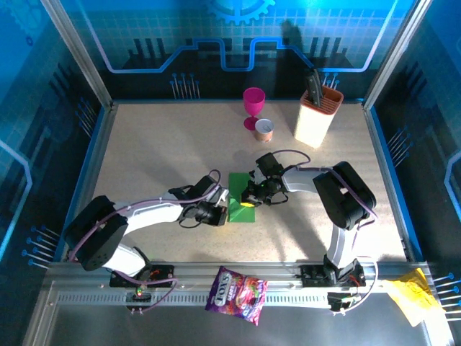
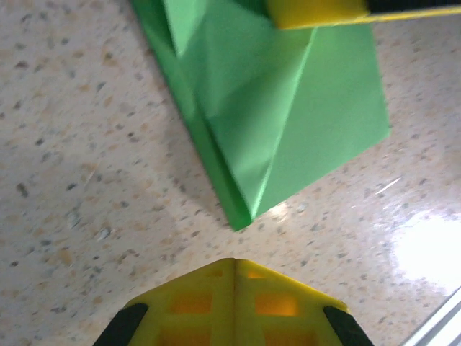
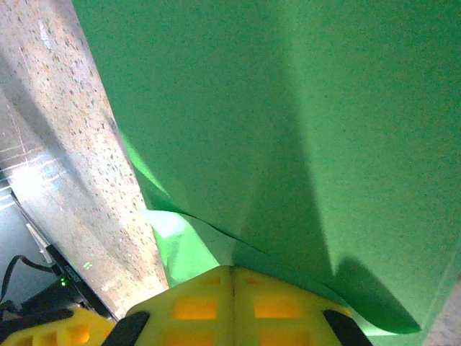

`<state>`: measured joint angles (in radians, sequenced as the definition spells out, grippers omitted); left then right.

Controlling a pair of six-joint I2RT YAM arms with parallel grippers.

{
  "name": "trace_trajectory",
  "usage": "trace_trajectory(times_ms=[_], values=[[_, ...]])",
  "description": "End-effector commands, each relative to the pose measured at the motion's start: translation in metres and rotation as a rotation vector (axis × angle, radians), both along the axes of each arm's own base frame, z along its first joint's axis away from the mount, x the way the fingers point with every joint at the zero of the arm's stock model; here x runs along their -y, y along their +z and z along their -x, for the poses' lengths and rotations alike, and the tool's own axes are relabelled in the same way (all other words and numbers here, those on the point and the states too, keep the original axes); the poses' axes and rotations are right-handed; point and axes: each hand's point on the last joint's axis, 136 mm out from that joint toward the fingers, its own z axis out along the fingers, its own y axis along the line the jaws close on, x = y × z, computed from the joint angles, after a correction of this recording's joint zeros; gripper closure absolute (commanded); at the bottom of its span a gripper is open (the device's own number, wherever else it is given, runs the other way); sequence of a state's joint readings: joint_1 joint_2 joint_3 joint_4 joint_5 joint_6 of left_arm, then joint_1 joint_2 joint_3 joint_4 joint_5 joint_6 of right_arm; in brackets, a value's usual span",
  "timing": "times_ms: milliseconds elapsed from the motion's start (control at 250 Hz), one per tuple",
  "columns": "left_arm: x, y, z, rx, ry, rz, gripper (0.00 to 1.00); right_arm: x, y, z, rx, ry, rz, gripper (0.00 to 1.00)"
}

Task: Fold a paper plane with a square sheet of paper (pick it up from the middle)
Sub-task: Fold the triangle a second time at the center of the table.

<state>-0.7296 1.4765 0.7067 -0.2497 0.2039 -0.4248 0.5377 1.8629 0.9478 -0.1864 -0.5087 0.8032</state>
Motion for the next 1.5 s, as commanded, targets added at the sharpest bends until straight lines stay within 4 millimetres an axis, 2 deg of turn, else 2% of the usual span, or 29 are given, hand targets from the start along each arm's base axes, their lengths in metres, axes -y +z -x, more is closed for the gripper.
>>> trace_trajectory(times_ms=[0,192,324,547,915,1015,1178,1242,1346,1498], values=[[0.024,0.011,-0.01,-0.007,-0.013,0.079,1.0,0.042,-0.049,0.026,-0.117,-0.034,0.215,1.0],[0.049,0.008,-0.012,0.002,-0.058,0.108,1.0,0.044,-0.049,0.029,-0.128,-0.032,0.225,1.0],[0.056,-0.002,-0.012,-0.008,-0.063,0.108,1.0,0.044,-0.048,0.028,-0.131,-0.03,0.229,1.0],[0.036,-0.031,-0.003,-0.03,-0.026,0.049,1.0,0.048,-0.048,0.029,-0.135,-0.021,0.245,1.0],[-0.008,-0.048,0.017,-0.1,0.168,0.068,1.0,0.057,-0.049,0.033,-0.147,-0.019,0.258,1.0],[-0.009,-0.034,0.015,-0.106,0.222,0.117,1.0,0.057,-0.048,0.033,-0.145,-0.017,0.255,1.0],[0.009,0.02,-0.004,-0.076,0.285,0.234,1.0,0.056,-0.046,0.033,-0.151,-0.023,0.248,1.0],[0.019,0.035,-0.011,-0.085,0.317,0.28,1.0,0.055,-0.045,0.032,-0.155,-0.028,0.248,1.0],[0.036,0.044,-0.016,-0.096,0.37,0.322,1.0,0.055,-0.045,0.033,-0.173,-0.041,0.258,1.0],[0.06,0.035,-0.016,-0.097,0.451,0.34,1.0,0.057,-0.048,0.037,-0.203,-0.069,0.262,1.0]])
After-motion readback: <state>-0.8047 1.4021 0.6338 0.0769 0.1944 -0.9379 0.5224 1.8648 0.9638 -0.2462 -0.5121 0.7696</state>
